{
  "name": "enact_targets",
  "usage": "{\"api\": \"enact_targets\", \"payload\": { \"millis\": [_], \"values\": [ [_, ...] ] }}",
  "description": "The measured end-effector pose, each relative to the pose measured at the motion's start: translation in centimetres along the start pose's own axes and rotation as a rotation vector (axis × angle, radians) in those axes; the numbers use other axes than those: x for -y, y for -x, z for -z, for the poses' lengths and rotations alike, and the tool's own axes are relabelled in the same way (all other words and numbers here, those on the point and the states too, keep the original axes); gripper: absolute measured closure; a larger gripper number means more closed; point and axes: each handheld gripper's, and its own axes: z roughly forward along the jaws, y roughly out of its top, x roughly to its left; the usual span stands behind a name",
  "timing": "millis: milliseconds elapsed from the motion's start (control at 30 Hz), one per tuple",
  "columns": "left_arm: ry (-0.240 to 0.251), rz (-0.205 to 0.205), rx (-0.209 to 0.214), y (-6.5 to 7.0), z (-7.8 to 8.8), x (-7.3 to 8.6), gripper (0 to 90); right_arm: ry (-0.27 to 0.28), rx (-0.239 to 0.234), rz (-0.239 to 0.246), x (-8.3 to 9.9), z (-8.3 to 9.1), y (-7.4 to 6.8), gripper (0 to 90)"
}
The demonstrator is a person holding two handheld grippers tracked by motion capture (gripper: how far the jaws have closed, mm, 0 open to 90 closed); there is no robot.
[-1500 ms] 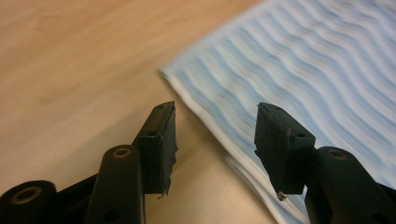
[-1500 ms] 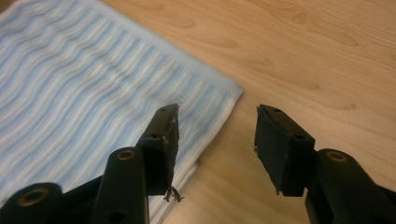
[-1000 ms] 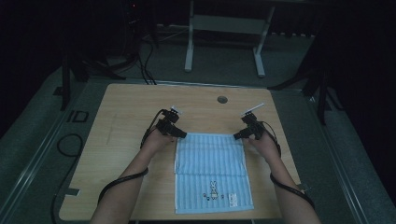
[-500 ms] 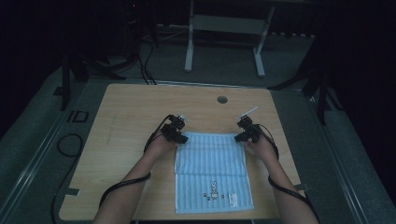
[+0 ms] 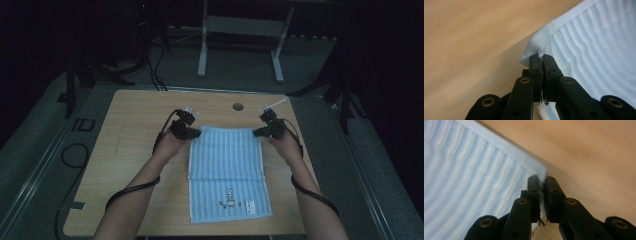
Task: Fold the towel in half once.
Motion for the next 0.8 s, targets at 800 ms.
{"api": "enact_targets", "payload": {
  "millis": [800],
  "values": [
    [0.172,-0.131,0.018,2.2,9.6,-0.2,86.2,0.252,0.009,0.14,-2.5,11.6,-3.3,82.5]
  ]
}}
